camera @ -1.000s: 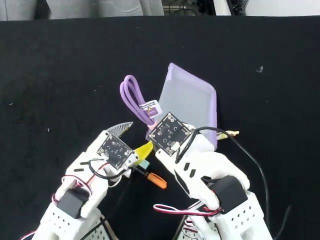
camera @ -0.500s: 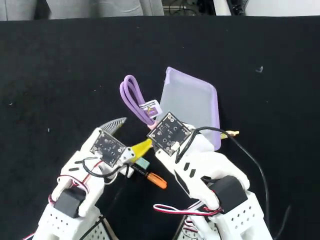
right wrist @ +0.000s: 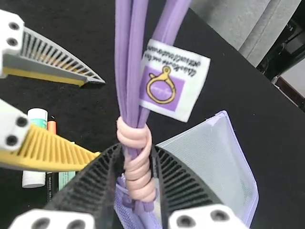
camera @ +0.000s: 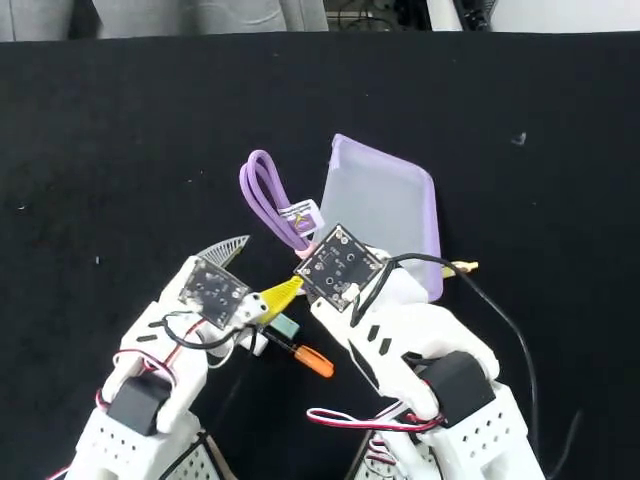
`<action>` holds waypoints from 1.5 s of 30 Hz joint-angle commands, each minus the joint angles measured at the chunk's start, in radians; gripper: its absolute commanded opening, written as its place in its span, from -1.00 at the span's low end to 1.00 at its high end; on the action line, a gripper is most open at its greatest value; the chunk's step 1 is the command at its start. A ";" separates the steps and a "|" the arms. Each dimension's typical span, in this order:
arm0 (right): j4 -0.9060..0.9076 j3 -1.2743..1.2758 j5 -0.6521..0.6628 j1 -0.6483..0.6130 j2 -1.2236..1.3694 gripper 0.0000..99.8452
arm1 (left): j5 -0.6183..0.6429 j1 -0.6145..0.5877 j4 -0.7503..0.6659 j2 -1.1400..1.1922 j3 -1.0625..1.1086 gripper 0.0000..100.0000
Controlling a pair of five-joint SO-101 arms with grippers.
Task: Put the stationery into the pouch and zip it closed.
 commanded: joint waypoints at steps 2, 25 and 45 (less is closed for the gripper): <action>-0.005 -0.054 0.009 0.029 -0.015 -0.97 | 0.055 0.008 0.054 -0.005 -0.093 -0.35; -0.005 -0.054 0.009 0.026 -0.016 -0.97 | 0.063 0.039 0.026 0.037 -0.073 -0.36; -0.005 -0.054 0.009 0.028 -0.013 -0.97 | 0.215 0.010 0.051 0.526 -0.344 -0.35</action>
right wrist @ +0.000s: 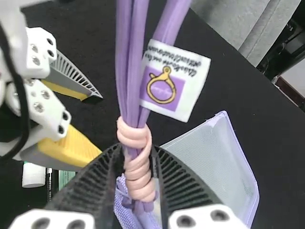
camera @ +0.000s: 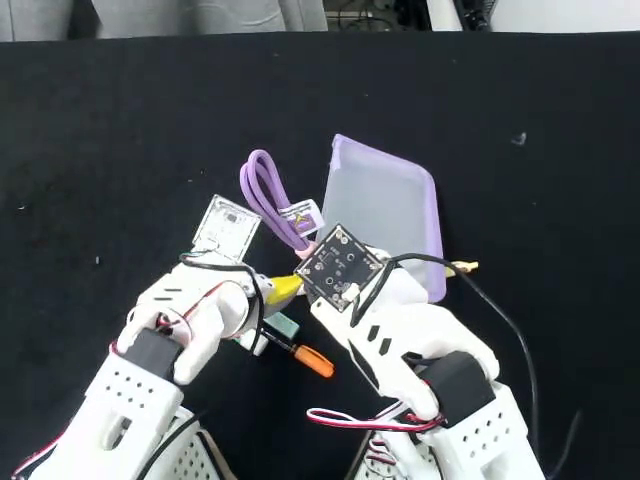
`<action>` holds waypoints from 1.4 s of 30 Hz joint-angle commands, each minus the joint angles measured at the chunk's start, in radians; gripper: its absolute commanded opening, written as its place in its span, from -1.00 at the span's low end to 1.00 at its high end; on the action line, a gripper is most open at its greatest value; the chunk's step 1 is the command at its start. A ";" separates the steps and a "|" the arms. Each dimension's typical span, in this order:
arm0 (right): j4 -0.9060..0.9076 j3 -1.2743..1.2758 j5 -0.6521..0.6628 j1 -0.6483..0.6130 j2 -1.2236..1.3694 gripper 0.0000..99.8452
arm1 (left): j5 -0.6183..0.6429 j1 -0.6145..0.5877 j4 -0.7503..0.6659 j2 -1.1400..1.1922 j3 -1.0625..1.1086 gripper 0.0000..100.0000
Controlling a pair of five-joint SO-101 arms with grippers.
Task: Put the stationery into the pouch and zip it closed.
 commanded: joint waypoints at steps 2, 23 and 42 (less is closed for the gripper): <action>-0.006 -0.054 0.009 0.028 -0.013 -0.97 | 0.066 0.053 0.121 -0.187 -0.074 -0.35; -0.006 -0.054 0.008 0.026 -0.012 -0.97 | 0.020 0.084 0.041 -0.140 -0.013 -0.35; -0.006 -0.054 0.006 0.025 -0.013 -0.97 | 0.018 0.104 -0.077 -0.129 0.054 -0.36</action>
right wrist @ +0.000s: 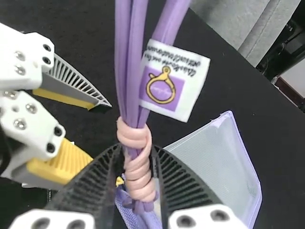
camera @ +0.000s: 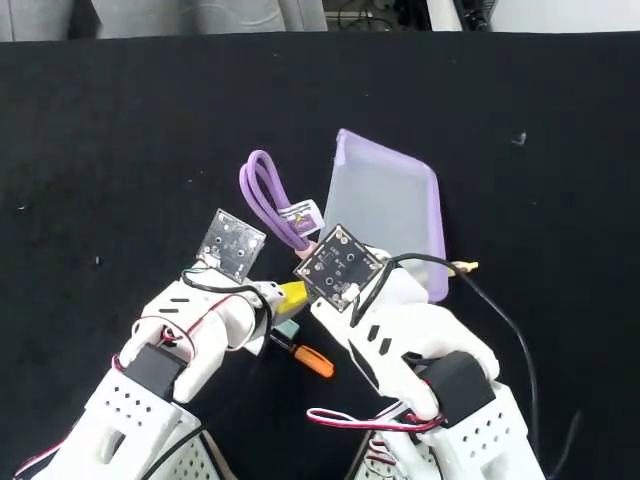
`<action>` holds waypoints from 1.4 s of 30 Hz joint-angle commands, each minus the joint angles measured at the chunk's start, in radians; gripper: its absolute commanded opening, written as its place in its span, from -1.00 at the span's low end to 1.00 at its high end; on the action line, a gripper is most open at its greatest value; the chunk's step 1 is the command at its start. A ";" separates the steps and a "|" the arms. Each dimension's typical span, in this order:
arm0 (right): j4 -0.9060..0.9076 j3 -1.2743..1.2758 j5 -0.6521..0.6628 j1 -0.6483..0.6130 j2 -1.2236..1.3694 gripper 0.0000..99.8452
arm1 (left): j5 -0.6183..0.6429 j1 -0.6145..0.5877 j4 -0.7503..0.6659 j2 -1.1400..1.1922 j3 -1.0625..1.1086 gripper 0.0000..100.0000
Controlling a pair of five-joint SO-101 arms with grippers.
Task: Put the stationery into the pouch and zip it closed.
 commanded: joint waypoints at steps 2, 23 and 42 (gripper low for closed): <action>-0.006 -0.054 0.003 0.025 -0.013 -0.97 | -0.011 0.028 -0.025 0.002 -0.008 -0.36; -0.006 -0.054 0.003 0.025 -0.013 -0.97 | -0.058 0.015 -0.089 -0.009 0.042 -0.36; -0.005 -0.054 0.005 0.025 -0.012 -0.97 | -0.192 0.024 -0.385 0.002 0.196 -0.58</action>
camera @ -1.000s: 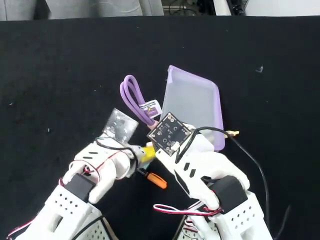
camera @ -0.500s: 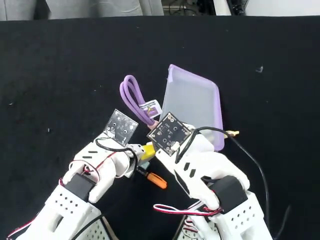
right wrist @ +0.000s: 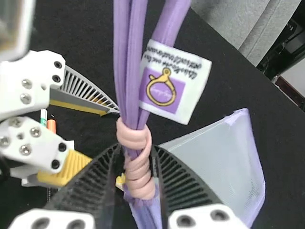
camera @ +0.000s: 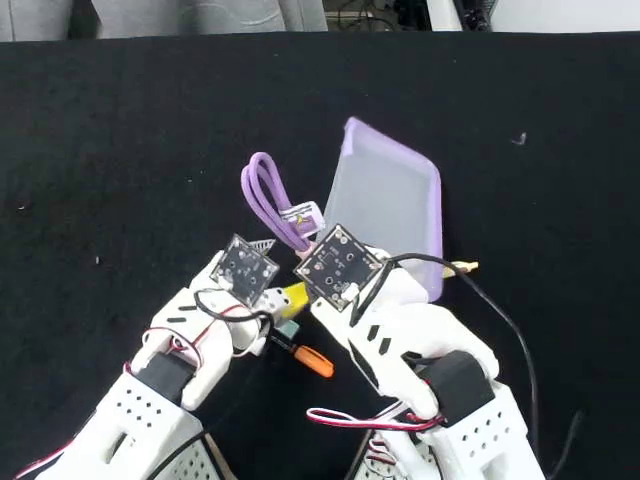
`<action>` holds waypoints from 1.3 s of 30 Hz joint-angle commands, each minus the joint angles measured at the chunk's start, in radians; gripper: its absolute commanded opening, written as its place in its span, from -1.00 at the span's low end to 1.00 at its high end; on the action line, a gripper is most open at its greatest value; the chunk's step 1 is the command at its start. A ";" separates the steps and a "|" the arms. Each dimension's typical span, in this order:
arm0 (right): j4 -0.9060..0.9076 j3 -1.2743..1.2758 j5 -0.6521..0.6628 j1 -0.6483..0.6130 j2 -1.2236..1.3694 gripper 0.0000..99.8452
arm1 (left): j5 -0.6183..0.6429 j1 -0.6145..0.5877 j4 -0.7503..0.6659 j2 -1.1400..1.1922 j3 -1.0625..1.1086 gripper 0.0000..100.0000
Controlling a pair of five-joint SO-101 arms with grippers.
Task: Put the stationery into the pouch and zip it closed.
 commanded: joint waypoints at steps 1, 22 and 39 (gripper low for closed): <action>-0.005 -0.054 0.005 0.025 -0.012 -0.97 | -0.057 0.001 -0.071 0.002 0.008 -0.61; -0.003 -0.053 0.006 0.025 -0.012 -0.97 | -0.127 0.111 -0.078 0.002 0.012 -0.54; 0.000 -0.053 0.006 0.025 -0.012 -0.97 | -0.120 0.079 -0.364 0.454 -0.127 -0.65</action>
